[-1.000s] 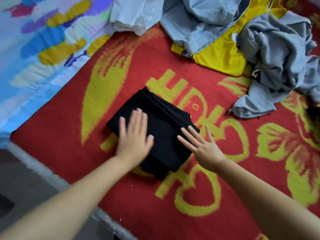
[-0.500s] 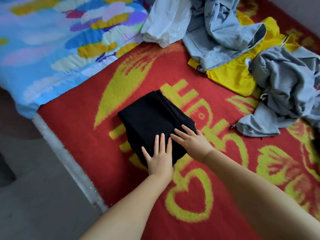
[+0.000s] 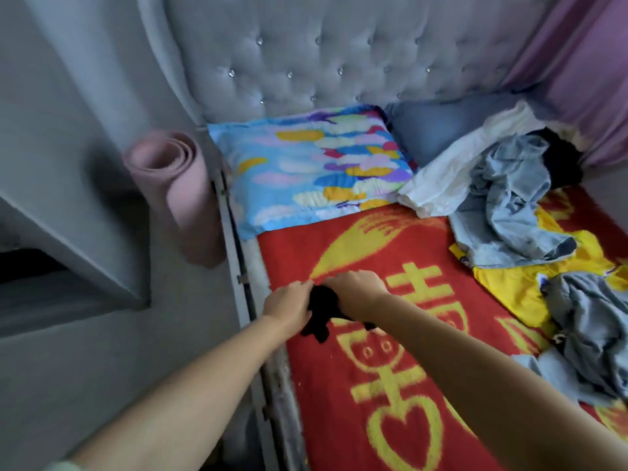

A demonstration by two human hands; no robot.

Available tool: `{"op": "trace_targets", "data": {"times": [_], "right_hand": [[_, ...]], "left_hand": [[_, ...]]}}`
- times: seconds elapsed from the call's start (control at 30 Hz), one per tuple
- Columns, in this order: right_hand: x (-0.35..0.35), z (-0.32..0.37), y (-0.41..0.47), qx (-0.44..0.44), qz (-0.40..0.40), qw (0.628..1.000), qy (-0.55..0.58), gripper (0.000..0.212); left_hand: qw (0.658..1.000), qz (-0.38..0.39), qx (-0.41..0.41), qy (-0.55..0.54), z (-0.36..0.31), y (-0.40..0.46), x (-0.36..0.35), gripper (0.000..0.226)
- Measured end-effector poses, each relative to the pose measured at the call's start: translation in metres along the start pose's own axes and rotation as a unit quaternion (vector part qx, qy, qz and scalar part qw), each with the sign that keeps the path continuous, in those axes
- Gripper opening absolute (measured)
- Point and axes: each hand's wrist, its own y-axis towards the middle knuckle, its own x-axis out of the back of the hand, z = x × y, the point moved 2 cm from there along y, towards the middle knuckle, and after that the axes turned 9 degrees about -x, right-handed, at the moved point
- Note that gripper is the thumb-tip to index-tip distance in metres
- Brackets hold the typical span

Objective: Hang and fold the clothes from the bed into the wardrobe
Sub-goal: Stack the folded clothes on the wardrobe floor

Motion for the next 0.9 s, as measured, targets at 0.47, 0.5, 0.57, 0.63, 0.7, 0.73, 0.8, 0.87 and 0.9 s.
{"op": "trace_targets", "data": {"times": [0.47,0.5,0.57,0.63,0.7,0.73,0.8,0.87,0.9], "right_hand": [[0.150,0.437,0.038,0.239,-0.048,0.969,-0.034,0.036],[0.159,0.475,0.041,0.254,-0.043,0.965,-0.038,0.037],[0.174,0.537,0.045,0.285,-0.035,0.957,-0.042,0.040],[0.188,0.601,0.051,0.307,-0.026,0.950,-0.044,0.041],[0.199,0.629,0.057,0.319,-0.037,0.946,-0.046,0.039],[0.205,0.647,0.064,0.324,-0.040,0.944,-0.049,0.038],[0.213,0.676,0.079,0.332,-0.040,0.941,-0.060,0.037],[0.217,0.696,0.094,0.337,-0.032,0.939,-0.069,0.037],[0.220,0.704,0.103,0.337,-0.030,0.938,-0.072,0.037]], "left_hand": [[0.985,-0.068,0.159,0.017,0.329,-0.299,0.154,0.035],[0.984,-0.069,0.165,0.017,0.356,-0.325,0.164,0.036],[0.981,-0.075,0.180,0.019,0.401,-0.366,0.181,0.035],[0.977,-0.075,0.200,0.017,0.451,-0.406,0.195,0.032],[0.973,-0.079,0.214,0.015,0.476,-0.421,0.204,0.028],[0.972,-0.081,0.222,0.012,0.491,-0.428,0.209,0.028],[0.969,-0.083,0.234,0.000,0.521,-0.436,0.217,0.028],[0.967,-0.084,0.240,-0.014,0.543,-0.436,0.220,0.027],[0.967,-0.080,0.241,-0.014,0.555,-0.434,0.222,0.028]]}}
